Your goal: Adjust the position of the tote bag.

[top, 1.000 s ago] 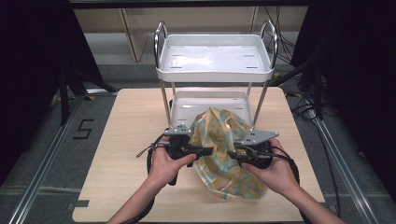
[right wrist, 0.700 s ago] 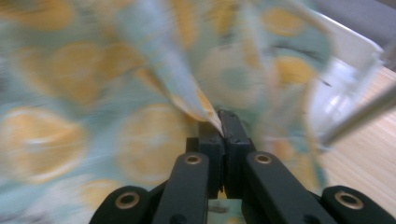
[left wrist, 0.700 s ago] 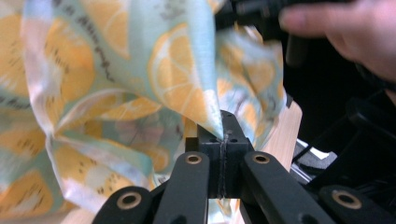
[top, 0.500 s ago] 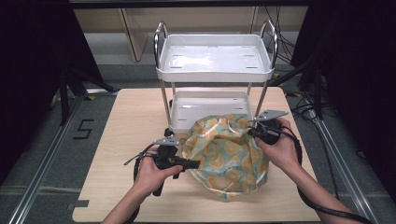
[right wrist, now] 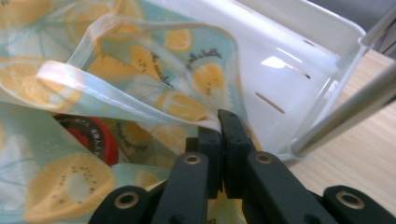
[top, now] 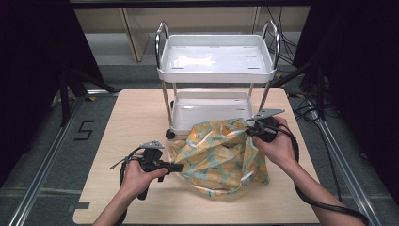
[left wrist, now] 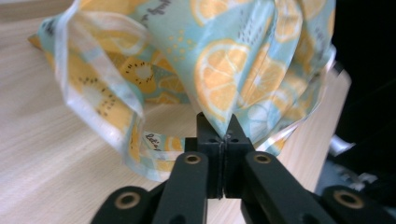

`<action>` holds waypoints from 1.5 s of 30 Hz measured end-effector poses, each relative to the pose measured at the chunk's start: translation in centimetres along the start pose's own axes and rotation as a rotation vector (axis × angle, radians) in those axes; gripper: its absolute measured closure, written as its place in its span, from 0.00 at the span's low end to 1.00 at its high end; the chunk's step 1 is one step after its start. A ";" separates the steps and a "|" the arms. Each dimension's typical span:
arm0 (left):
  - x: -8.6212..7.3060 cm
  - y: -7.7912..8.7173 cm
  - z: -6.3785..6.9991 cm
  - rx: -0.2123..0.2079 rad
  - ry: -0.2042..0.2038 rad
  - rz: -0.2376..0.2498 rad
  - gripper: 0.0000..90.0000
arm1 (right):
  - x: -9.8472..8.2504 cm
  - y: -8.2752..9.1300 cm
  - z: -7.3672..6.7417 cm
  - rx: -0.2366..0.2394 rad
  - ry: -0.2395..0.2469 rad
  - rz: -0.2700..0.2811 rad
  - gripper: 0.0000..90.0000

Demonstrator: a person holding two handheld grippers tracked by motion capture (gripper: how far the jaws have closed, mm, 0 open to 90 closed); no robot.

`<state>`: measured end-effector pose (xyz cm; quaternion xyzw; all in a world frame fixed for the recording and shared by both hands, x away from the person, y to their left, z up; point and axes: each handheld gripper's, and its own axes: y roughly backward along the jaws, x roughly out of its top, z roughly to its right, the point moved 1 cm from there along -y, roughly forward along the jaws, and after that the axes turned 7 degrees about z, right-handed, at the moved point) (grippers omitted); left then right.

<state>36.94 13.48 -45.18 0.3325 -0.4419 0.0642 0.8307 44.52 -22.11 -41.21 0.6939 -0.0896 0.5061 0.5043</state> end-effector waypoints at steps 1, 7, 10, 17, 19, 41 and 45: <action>0.5 0.1 0.6 0.019 -0.032 0.009 0.82 | 0.1 0.0 -0.1 0.000 0.028 0.014 1.00; 4.8 1.7 5.2 0.051 -0.270 0.164 0.55 | 0.4 0.5 -0.2 0.003 0.057 0.040 0.99; 6.8 1.9 7.8 0.035 -0.374 0.254 0.49 | 0.5 0.7 -0.4 0.010 0.043 0.038 0.99; 9.0 0.0 10.8 -0.034 -0.444 0.268 0.51 | 0.6 0.9 -0.4 0.006 0.048 0.043 0.99; 8.8 -1.8 10.5 -0.039 -0.449 0.198 0.48 | 0.5 0.9 -0.4 0.006 0.047 0.043 0.99; 7.0 -11.7 6.9 0.047 -0.460 -0.082 0.44 | 0.6 0.5 -0.7 0.018 0.073 0.030 0.97; 6.3 -11.4 6.8 0.071 -0.477 -0.112 0.61 | 0.5 0.5 -0.9 0.022 0.058 0.021 0.97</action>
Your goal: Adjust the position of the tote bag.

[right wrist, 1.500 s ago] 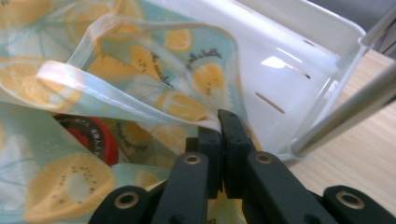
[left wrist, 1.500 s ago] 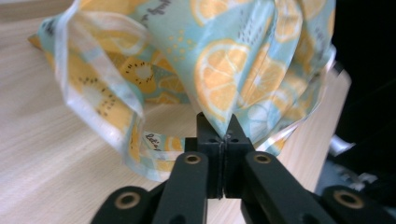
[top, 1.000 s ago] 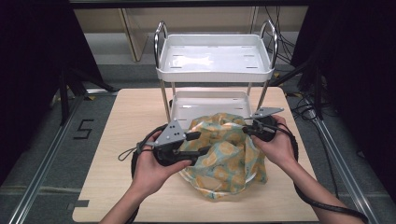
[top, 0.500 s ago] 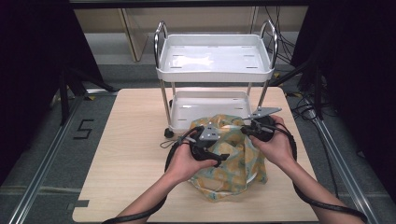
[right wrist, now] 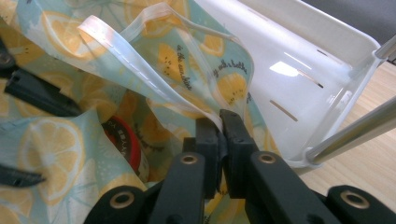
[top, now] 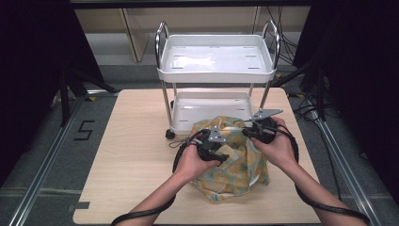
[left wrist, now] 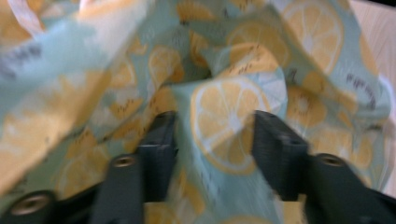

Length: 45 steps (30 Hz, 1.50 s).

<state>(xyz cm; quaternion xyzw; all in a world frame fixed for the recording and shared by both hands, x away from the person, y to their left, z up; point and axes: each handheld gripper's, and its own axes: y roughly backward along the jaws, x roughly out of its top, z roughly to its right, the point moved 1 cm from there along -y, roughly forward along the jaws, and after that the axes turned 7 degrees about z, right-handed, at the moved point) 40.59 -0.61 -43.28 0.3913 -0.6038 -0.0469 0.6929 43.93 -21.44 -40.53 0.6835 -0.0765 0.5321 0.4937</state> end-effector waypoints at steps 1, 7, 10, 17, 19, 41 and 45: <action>-0.1 0.2 0.0 0.006 -0.005 -0.013 0.67 | 0.0 0.0 0.0 0.002 -0.001 -0.008 0.97; -0.5 0.3 0.1 0.002 -0.015 -0.031 0.95 | -0.1 -0.3 -0.2 0.005 0.003 -0.017 0.97; -0.7 0.3 0.3 -0.007 0.011 -0.043 0.99 | 0.0 -0.4 -0.2 0.004 0.020 -0.011 0.97; -2.0 1.4 1.4 -0.054 0.010 -0.085 1.00 | 0.0 -1.0 -0.6 0.010 -0.009 -0.028 0.98; -2.6 1.8 1.8 -0.063 0.021 -0.085 1.00 | -0.2 -1.3 -0.6 0.009 0.008 -0.022 0.98; -4.5 3.2 4.2 -0.219 0.034 -0.126 0.82 | -1.1 -3.9 -0.7 -0.009 0.045 -0.104 0.99; -2.1 4.5 4.3 -0.203 0.005 -0.004 0.70 | -1.1 -3.9 -0.7 -0.006 0.049 -0.103 0.99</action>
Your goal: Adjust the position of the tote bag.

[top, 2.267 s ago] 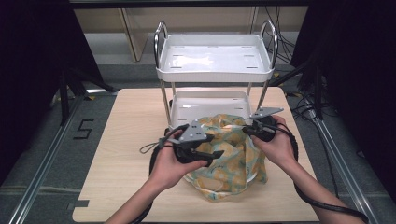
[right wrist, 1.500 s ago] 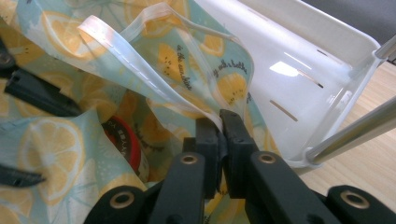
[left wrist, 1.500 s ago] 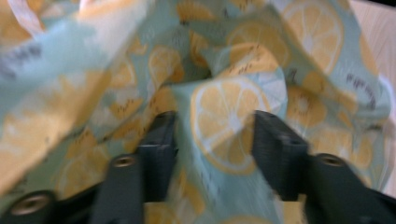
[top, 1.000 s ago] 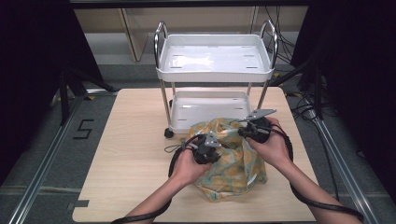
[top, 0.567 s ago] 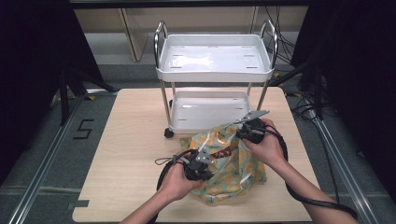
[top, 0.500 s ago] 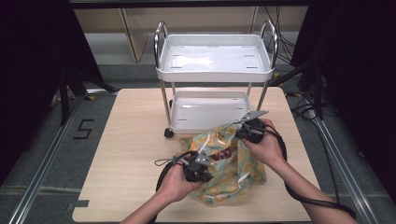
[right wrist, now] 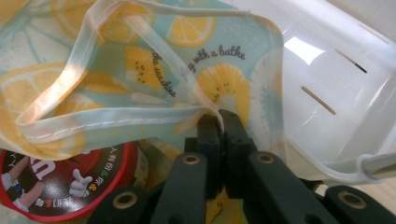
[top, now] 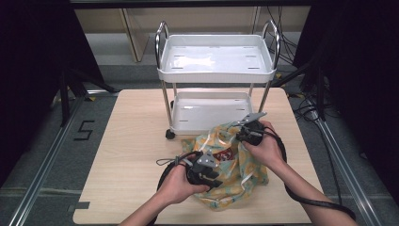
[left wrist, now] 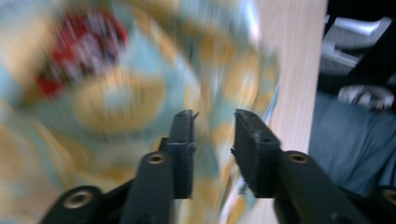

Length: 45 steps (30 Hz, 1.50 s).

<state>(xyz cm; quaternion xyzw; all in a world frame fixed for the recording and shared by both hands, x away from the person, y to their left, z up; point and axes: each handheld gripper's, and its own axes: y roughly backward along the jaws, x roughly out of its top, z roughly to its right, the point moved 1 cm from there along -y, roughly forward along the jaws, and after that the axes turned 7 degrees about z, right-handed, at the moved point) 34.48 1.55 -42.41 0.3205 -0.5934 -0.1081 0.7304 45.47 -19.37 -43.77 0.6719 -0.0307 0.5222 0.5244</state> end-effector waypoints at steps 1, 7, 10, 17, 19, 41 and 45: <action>0.9 0.6 0.0 0.013 -0.014 0.034 0.66 | 0.1 0.0 0.1 -0.004 0.010 0.001 0.99; 3.8 2.0 -2.3 0.231 -0.097 0.160 0.53 | 0.1 -0.2 -0.4 0.007 -0.005 0.020 0.99; 3.4 0.9 -4.3 0.267 -0.106 0.100 0.49 | 0.2 0.0 -0.6 0.028 -0.027 -0.004 0.99; 2.0 -1.1 -5.7 0.256 -0.084 0.023 0.61 | -0.3 0.1 -0.3 0.040 -0.025 0.032 0.98; 2.0 -1.3 -6.0 0.256 -0.069 0.024 0.74 | -0.4 0.1 -0.1 0.038 -0.029 0.047 0.98; 2.7 -1.7 -8.5 0.316 0.062 0.045 1.00 | -0.7 2.9 -0.3 0.085 0.036 0.138 0.69; 3.0 -1.7 -8.6 0.331 0.063 0.044 1.00 | -0.8 3.9 -0.4 0.083 0.046 0.167 0.65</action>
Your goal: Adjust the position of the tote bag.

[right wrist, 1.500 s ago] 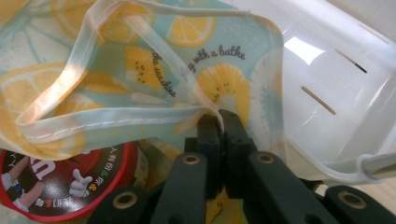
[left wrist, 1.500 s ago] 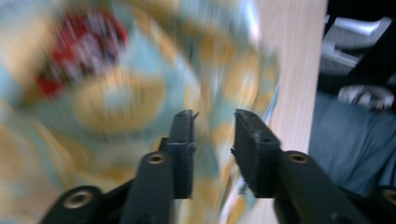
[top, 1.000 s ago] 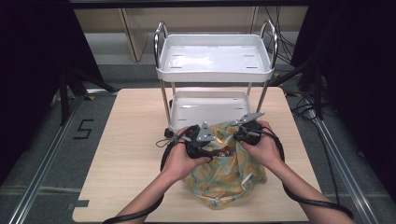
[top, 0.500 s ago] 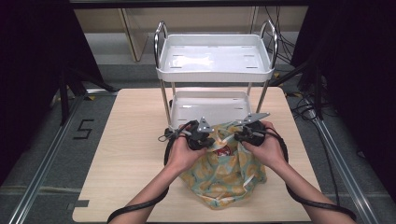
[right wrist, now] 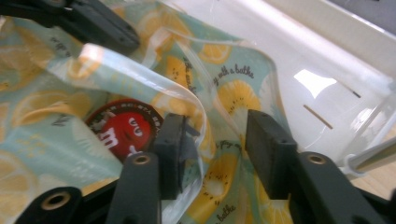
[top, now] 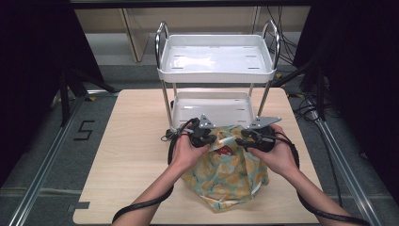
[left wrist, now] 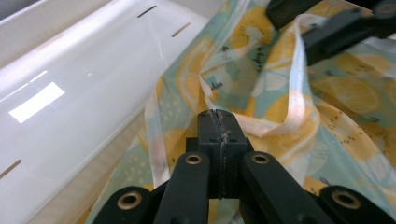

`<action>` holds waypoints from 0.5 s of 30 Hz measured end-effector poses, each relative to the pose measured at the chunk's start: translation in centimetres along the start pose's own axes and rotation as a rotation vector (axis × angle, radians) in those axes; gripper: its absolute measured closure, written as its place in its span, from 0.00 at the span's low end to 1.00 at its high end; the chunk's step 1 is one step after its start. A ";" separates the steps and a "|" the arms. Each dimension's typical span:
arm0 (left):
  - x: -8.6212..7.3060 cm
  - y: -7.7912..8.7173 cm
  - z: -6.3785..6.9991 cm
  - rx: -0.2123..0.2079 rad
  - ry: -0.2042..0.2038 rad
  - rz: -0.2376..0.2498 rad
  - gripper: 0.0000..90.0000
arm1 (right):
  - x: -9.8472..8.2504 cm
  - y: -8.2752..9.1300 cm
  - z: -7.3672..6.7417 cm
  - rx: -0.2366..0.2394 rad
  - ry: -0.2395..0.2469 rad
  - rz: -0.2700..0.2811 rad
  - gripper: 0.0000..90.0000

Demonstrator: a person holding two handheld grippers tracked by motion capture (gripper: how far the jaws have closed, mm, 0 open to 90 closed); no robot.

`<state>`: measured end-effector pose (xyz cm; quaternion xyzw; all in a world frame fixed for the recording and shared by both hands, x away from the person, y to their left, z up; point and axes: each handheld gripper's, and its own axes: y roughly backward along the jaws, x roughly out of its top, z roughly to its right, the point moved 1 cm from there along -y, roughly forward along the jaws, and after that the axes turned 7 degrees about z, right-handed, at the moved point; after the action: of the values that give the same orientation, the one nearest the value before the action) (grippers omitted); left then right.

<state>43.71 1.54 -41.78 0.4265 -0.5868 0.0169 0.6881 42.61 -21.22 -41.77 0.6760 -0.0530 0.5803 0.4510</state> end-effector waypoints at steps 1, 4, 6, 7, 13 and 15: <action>0.1 0.0 -0.1 0.002 -0.003 0.001 1.00 | 0.0 0.4 -0.2 0.011 -0.019 -0.016 0.64; 0.1 -0.1 -0.2 0.011 0.002 0.002 1.00 | 0.2 1.3 -0.4 0.001 -0.002 0.022 0.63; 0.1 -0.1 -0.3 0.012 0.003 0.000 1.00 | 0.2 1.8 -0.6 0.008 -0.002 0.024 0.62; 0.0 -0.1 -0.3 0.015 0.005 0.001 1.00 | 0.1 1.9 -0.7 0.003 0.020 0.033 0.62; -0.2 0.0 -0.7 0.024 0.012 0.011 1.00 | -0.4 2.4 -1.3 0.008 0.028 0.018 0.69; -0.3 0.2 -0.8 0.025 0.015 0.022 1.00 | -0.5 2.1 -0.9 0.004 0.036 0.002 0.81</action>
<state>44.11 2.30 -41.89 0.4284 -0.5861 0.0353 0.6868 40.49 -22.07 -41.07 0.6666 -0.0444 0.5928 0.4498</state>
